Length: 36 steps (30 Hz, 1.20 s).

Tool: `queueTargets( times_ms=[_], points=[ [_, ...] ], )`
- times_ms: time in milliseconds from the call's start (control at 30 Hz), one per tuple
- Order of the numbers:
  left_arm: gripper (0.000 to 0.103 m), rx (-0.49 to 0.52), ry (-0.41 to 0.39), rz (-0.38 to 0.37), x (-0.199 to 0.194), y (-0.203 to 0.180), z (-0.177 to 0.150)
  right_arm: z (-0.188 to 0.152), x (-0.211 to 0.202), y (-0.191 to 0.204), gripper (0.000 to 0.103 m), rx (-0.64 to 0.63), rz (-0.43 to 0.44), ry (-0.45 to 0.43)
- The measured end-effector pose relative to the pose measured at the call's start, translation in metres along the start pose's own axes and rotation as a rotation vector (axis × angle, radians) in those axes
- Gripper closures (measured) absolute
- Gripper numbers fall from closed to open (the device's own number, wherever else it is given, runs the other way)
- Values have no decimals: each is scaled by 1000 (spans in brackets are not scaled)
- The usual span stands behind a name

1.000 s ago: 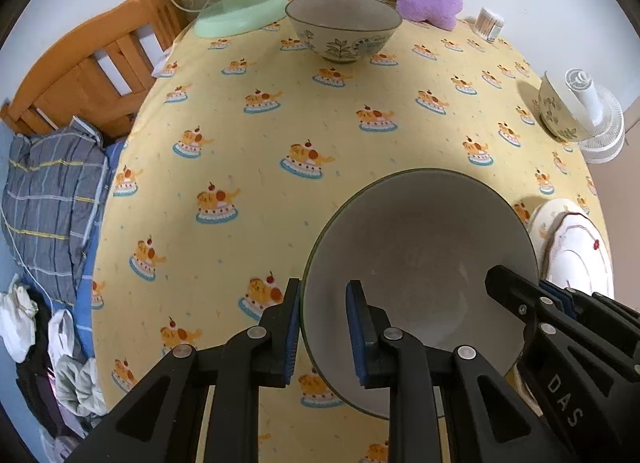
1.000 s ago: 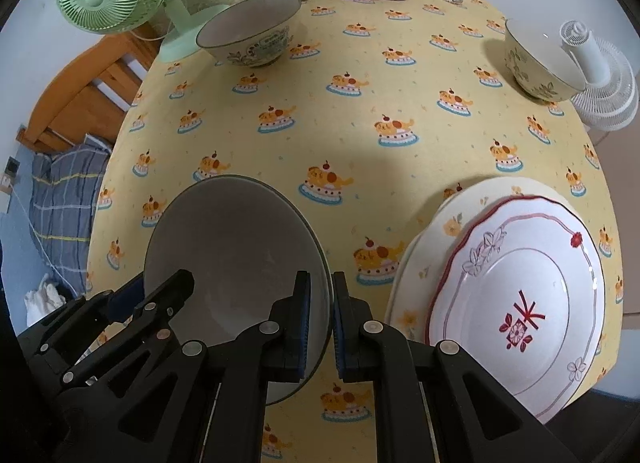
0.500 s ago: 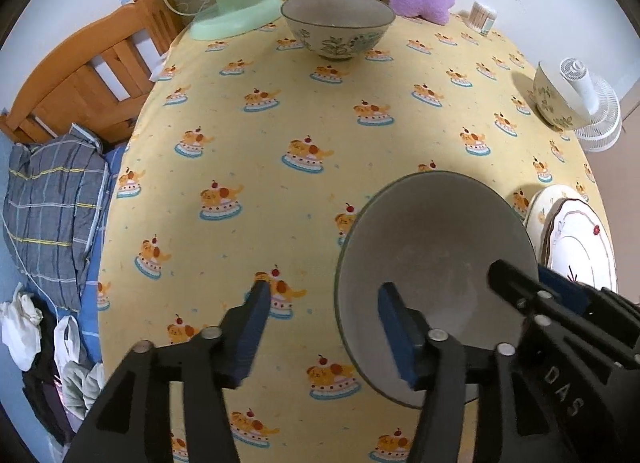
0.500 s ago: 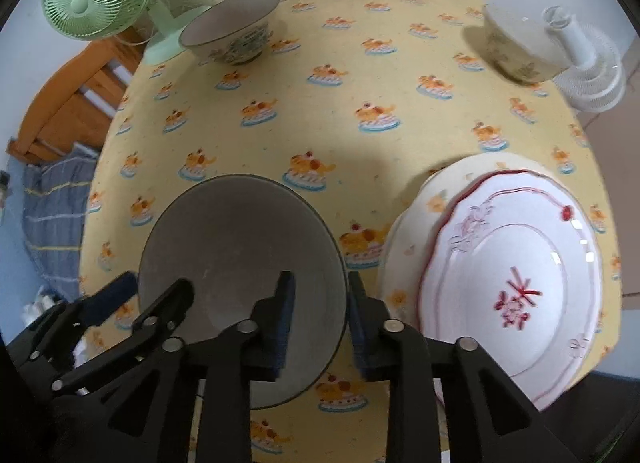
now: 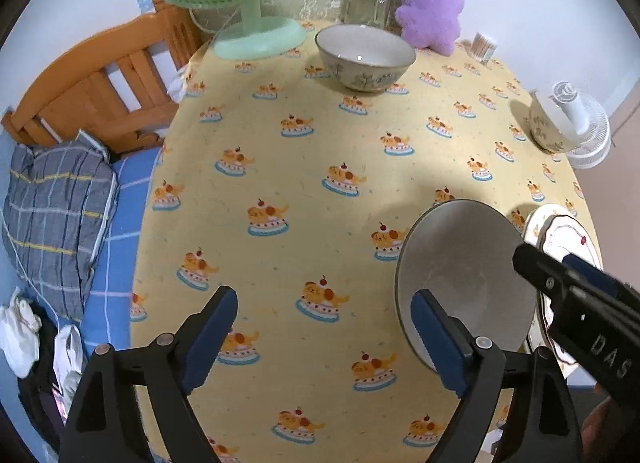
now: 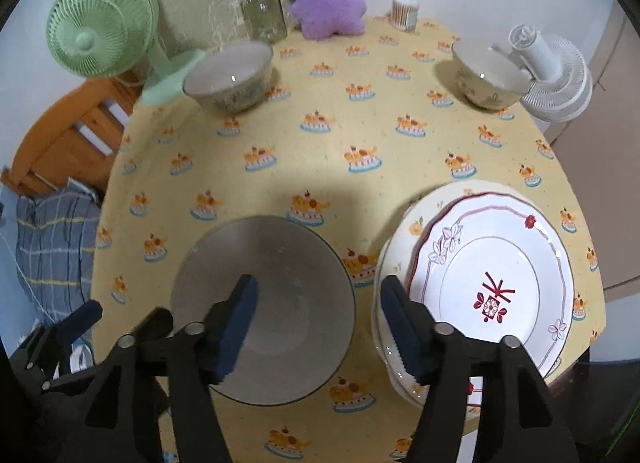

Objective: Organize plates and bowls
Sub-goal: 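Set the bowl down beside the plate stack and open both tools, then move both tools to the cream bowl beside the green fan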

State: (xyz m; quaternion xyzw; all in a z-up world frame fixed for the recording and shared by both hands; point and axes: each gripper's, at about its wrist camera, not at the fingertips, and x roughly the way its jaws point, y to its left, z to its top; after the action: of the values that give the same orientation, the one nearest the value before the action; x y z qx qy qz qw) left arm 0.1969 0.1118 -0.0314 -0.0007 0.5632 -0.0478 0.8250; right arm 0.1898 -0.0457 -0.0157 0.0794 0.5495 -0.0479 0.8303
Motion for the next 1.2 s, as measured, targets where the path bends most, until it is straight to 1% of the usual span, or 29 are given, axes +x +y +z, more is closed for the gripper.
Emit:
queueTargets(
  times_ms=[167,300,433,633,667,733,767,800,900,1033,1100,1200],
  points=[
    [11,20,-34,-16,-12,4,3,3,-15,12,35,11,-3,-44],
    [11,18,-82,-31,-26,3,14,8,-25,21,35,-5,-3,-72],
    [11,18,-127,-20,-36,-2,27,18,-34,25,34,-17,12,-99],
    [11,-34,-196,7,-46,-12,52,48,-43,23,34,-53,37,-147],
    [11,-57,-200,10,-47,-12,57,55,-43,22,32,-60,45,-154],
    [11,-101,-215,11,-48,-13,64,69,-43,19,25,-67,59,-167],
    [11,-118,-231,12,-49,-14,69,76,-44,19,24,-74,65,-178],
    [11,-125,-241,20,-49,-15,72,84,-45,18,22,-94,73,-201],
    [11,-147,-257,76,-46,-20,87,103,-42,20,18,-159,71,-239],
    [5,-166,-267,153,-38,-26,103,126,-31,21,16,-227,98,-244],
    [5,-170,-275,167,-34,-27,109,138,-23,21,15,-259,115,-245],
    [5,-184,-253,159,-22,-28,122,152,-13,22,11,-295,118,-247]
  ],
)
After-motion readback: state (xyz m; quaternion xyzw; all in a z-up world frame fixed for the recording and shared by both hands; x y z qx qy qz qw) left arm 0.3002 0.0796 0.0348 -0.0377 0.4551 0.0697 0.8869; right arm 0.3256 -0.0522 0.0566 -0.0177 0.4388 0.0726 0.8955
